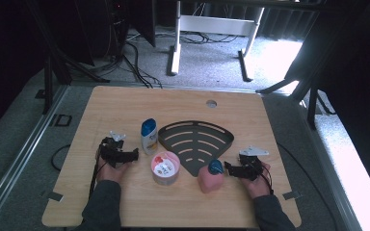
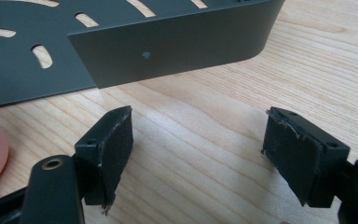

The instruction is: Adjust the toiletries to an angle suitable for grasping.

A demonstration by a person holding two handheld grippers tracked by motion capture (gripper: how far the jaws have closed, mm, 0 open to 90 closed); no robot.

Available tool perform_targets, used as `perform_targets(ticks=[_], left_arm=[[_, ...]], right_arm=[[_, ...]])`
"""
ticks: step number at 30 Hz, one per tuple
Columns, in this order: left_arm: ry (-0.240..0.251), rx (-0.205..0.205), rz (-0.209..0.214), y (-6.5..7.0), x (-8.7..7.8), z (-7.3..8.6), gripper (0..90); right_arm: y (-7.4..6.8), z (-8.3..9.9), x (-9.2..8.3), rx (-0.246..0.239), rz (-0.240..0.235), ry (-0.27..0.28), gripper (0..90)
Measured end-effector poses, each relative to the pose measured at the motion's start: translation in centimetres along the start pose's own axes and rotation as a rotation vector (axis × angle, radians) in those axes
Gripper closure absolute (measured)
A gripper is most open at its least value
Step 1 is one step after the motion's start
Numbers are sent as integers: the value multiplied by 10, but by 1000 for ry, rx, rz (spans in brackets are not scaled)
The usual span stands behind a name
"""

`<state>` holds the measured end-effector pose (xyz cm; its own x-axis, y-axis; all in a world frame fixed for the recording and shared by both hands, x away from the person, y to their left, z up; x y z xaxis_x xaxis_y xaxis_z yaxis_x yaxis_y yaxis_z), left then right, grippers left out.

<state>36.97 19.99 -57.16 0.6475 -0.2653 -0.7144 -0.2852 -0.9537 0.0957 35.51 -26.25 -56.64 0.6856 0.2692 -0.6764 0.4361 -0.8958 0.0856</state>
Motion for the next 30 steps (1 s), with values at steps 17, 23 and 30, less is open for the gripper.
perform_targets(ticks=[17,23,30], left_arm=[[-1,-1,-1,1,-2,2,49],[-1,-1,-1,1,-2,2,49],[2,6,5,1,-2,2,58]], right_arm=[[-1,0,0,-1,1,-2,228],[-1,1,-2,-1,-2,1,244],[-4,1,-6,-14,-23,10,418]])
Point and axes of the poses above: each handheld gripper's, and its own axes: x roughly forward along the jaws, z roughly out of its underside, y roughly to its right, the point moved 1 cm from there along x, roughly forward along the jaws, and after that the axes turned 7 degrees about z, right-handed, at the moved point
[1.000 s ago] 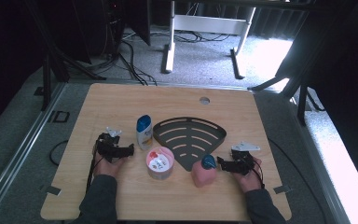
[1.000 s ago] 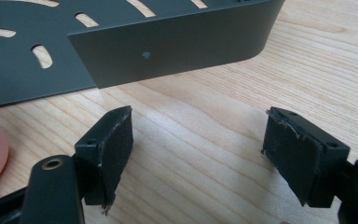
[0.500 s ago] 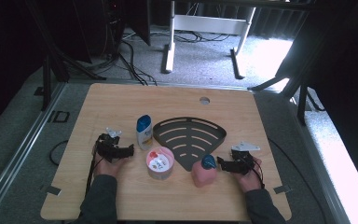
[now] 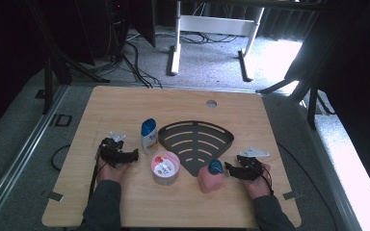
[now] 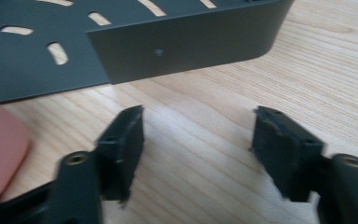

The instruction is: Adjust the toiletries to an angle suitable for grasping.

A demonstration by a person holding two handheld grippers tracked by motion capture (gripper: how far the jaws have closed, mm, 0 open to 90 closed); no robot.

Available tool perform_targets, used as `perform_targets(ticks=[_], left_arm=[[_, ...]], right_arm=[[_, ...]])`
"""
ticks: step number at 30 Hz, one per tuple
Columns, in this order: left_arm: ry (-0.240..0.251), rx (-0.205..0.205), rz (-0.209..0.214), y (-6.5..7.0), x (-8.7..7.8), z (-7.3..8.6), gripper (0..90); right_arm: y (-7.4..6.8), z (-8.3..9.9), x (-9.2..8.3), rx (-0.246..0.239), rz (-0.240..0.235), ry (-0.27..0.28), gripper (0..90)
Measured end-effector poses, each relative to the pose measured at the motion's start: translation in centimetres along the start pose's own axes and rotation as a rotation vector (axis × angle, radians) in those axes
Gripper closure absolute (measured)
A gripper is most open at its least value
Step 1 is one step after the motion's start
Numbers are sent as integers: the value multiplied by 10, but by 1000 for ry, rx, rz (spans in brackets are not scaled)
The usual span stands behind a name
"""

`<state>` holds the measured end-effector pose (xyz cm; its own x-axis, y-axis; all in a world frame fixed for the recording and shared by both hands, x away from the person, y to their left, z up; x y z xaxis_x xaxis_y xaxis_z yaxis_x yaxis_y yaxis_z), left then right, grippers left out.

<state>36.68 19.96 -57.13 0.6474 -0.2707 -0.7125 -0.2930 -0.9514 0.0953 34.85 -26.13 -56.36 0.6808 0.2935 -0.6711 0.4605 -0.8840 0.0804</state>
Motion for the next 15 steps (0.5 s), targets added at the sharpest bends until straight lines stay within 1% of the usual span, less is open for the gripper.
perform_targets(ticks=[1,3,4,5,6,7,9,10,11,12,15], left_arm=[[5,6,6,0,0,0,70],[8,20,17,1,-2,1,106],[8,20,17,1,-2,1,132],[16,26,24,1,-3,2,132],[15,27,24,1,-3,2,153],[17,28,24,1,-3,2,157],[23,26,25,2,-4,3,178],[23,26,25,2,-4,3,193],[29,26,22,2,-6,4,193],[34,25,21,2,-7,5,231],[33,32,30,3,-9,7,279]], right_arm=[[-1,0,-1,-6,-5,6,461],[-3,-2,-5,-11,-29,19,545],[-3,-2,-5,-11,-29,19,545],[-4,-2,-6,-12,-47,21,582],[-7,-3,-9,-26,-85,31,654],[-9,-3,-11,-35,-98,35,680],[-14,-4,-14,-51,-118,45,717],[-14,-4,-14,-51,-118,45,717],[-15,-5,-16,-56,-129,51,733],[-19,-6,-19,-64,-147,61,746],[-24,-8,-21,-77,-191,72,737]])
Point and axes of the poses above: each handheld gripper's, and its own axes: x roughly forward along the jaws, z roughly out of its underside, y roughly to its right, the point moved 1 cm from there along x, roughly forward along the jaws, and after that the axes turned 7 degrees about z, right-handed, at the moved point
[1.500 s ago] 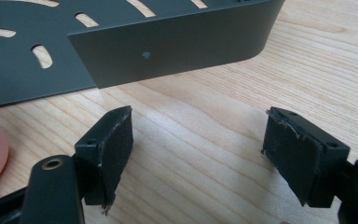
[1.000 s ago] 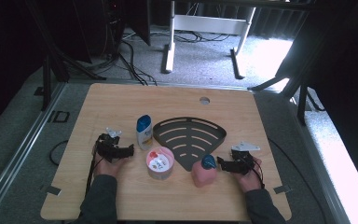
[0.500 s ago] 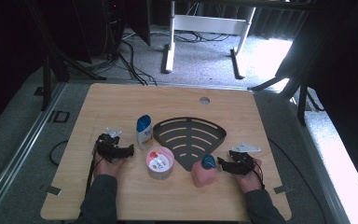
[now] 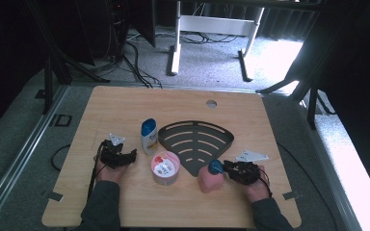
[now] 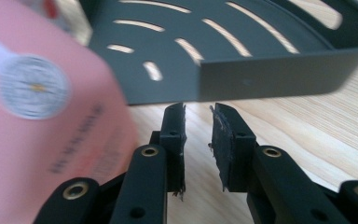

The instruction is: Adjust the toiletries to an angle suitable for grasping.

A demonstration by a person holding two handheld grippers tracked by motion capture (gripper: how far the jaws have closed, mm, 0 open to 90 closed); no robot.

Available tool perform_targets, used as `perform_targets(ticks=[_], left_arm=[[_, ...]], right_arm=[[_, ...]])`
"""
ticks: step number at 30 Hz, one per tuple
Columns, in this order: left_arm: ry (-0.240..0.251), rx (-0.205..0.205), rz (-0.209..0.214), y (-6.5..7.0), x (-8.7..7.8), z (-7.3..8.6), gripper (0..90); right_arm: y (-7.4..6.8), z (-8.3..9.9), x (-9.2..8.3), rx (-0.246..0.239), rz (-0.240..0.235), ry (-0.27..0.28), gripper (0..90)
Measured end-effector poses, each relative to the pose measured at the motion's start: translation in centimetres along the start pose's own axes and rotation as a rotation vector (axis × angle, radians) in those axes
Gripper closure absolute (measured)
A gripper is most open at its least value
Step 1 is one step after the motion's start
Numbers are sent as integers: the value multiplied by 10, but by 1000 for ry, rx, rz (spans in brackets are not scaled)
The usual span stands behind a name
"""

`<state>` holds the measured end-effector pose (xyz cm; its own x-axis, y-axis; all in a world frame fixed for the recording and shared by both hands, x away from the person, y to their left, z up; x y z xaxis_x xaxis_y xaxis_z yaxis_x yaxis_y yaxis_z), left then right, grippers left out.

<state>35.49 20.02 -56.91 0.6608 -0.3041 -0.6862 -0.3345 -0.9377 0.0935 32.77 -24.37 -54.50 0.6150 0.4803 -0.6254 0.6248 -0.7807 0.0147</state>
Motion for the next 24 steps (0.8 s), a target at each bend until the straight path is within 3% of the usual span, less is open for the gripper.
perform_targets(ticks=[5,9,13,20,21,24], left_arm=[[-26,-1,3,4,-8,3,396],[-54,32,3,10,-16,6,377],[-47,49,7,16,-23,8,408],[33,133,67,37,-47,10,489],[67,164,125,45,-53,9,496],[92,212,148,53,-55,6,522]], right_arm=[[-6,-2,-2,-22,-33,7,739],[-10,-1,-1,-47,-58,-7,749],[-10,-1,-3,-54,-59,-9,752],[-11,0,-6,-59,-66,-9,760],[-11,0,-7,-60,-70,-9,770],[-11,0,-7,-64,-76,-11,790]])
Point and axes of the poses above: each handheld gripper's, and its own axes: x roughly forward along the jaws, z roughly out of its underside, y roughly to its right, the point moved 1 cm from there along x, roughly forward along the jaws, and after that the axes turned 7 degrees about z, right-handed, at the moved point
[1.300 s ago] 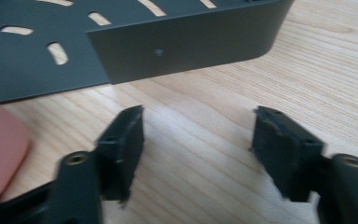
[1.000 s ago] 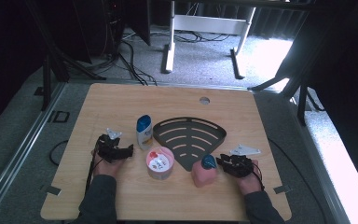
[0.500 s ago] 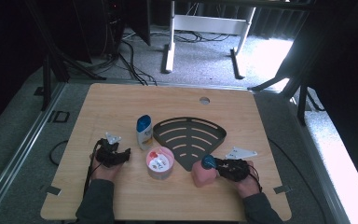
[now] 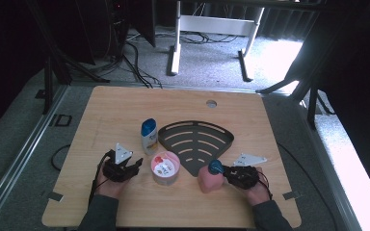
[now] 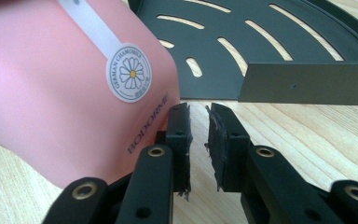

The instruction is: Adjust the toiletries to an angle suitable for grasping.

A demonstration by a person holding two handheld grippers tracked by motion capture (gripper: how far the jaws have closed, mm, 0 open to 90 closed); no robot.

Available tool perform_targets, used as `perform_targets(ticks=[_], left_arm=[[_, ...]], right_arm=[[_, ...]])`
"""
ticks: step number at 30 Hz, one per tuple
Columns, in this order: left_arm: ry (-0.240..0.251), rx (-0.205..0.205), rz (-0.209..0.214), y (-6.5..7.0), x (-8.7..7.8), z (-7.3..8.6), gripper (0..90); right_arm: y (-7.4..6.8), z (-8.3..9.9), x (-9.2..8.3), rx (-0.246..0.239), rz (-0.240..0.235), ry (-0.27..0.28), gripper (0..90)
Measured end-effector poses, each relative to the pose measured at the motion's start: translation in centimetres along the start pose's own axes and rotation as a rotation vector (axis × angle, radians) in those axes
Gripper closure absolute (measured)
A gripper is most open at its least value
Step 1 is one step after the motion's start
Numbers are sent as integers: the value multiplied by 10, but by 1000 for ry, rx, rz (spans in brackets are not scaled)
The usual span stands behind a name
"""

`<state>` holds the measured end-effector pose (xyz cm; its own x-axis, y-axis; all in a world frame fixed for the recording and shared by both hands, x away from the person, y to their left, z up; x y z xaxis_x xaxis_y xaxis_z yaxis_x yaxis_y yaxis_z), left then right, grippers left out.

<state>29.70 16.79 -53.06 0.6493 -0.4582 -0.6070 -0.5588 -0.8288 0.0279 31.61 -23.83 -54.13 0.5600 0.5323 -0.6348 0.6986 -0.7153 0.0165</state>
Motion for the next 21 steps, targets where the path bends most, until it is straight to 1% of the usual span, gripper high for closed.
perform_targets(ticks=[1,2,3,6,7,8,9,10,11,14,18,21], left_arm=[[0,0,0,0,0,0,524],[4,-1,34,3,2,-1,528],[3,-1,40,4,4,-1,528],[-21,19,50,8,8,0,526],[-21,21,55,10,9,0,526],[-25,23,64,10,10,0,527],[-28,19,82,11,10,-1,529],[-28,19,82,11,10,-1,538],[-27,18,102,12,10,-1,549],[-35,24,103,13,11,0,563],[-46,17,111,14,11,1,568],[-61,28,119,16,11,1,613]], right_arm=[[0,0,0,0,0,0,790],[-1,0,0,-2,0,-2,796],[-1,0,-1,-6,0,-2,800],[-2,0,-2,-5,-4,-2,805],[-2,0,-3,-8,-5,0,808],[-3,0,-3,-9,-6,-1,810],[-4,0,-3,-9,-6,-1,813],[-4,0,-3,-12,-7,-1,815],[-5,0,-3,-13,-9,-2,815],[-7,0,-2,-20,-19,-2,815],[-12,-1,-2,-30,-29,-5,815],[-15,-1,-1,-34,-34,-5,815]])
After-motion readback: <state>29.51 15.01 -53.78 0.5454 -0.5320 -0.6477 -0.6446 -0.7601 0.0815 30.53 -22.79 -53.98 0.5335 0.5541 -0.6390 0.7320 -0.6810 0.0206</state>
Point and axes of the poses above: each handheld gripper's, and its own axes: x roughly forward along the jaws, z roughly out of its underside, y roughly to its right, the point moved 1 cm from there along x, roughly forward along the jaws, and after that the axes turned 7 degrees about z, right-handed, at the moved point
